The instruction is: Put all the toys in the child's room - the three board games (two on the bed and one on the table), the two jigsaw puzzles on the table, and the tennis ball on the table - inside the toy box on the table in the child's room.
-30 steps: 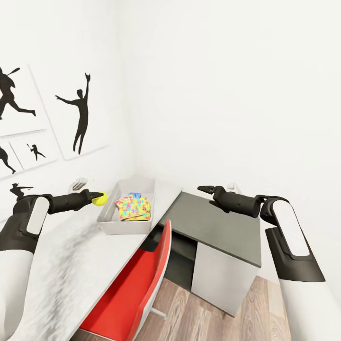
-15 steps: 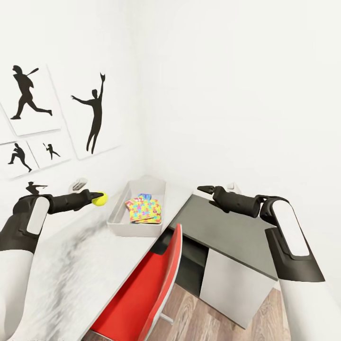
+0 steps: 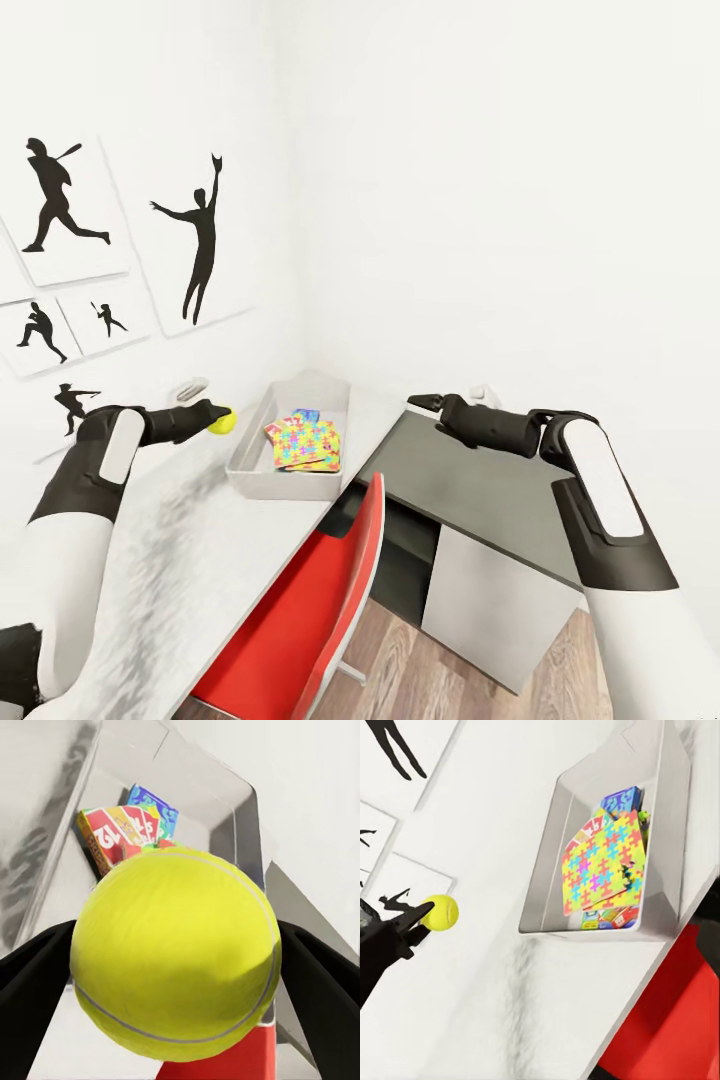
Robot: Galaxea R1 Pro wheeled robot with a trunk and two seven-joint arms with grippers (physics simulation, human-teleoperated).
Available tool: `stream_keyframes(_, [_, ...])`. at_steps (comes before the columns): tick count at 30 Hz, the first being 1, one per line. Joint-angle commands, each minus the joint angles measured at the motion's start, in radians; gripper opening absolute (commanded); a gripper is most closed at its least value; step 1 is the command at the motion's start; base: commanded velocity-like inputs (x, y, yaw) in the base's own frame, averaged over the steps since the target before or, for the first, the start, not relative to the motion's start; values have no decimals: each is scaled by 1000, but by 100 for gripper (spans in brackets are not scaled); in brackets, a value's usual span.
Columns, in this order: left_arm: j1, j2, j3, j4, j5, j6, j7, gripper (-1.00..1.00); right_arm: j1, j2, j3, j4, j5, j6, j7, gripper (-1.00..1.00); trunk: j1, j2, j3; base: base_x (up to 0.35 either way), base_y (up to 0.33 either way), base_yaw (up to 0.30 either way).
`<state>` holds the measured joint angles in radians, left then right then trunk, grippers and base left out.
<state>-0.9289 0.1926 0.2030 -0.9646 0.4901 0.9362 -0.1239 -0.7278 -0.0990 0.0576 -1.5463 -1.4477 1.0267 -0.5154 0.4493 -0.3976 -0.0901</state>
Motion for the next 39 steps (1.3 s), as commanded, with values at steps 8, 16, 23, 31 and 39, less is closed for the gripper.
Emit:
stream_keyframes(8, [-29, -4, 3, 44, -7, -28, 27, -100, -10, 24, 69, -5, 78, -5, -23, 100, 1, -2, -2, 0, 0, 0])
stream_keyframes(16, [-30, -7, 3, 47, -14, -29, 40, -100, -10, 39, 71, -5, 85, -6, -24, 100, 1, -2, -2, 13, 0, 0])
stream_keyframes(23, [-30, -7, 3, 47, -15, -30, 57, -100, -10, 41, 71, -5, 85, -7, -25, 100, 1, -2, -2, 169, -13, 0])
stream_keyframes(31, [-30, -7, 4, 47, -13, -29, 58, -100, -10, 40, 70, -5, 85, -7, -25, 100, 1, -2, -2, 176, -103, 82])
stream_keyframes(39, [-30, -7, 3, 47, -13, -30, 58, -100, -10, 41, 68, -5, 85, -7, -23, 100, 1, -2, -2, 5, -44, 12])
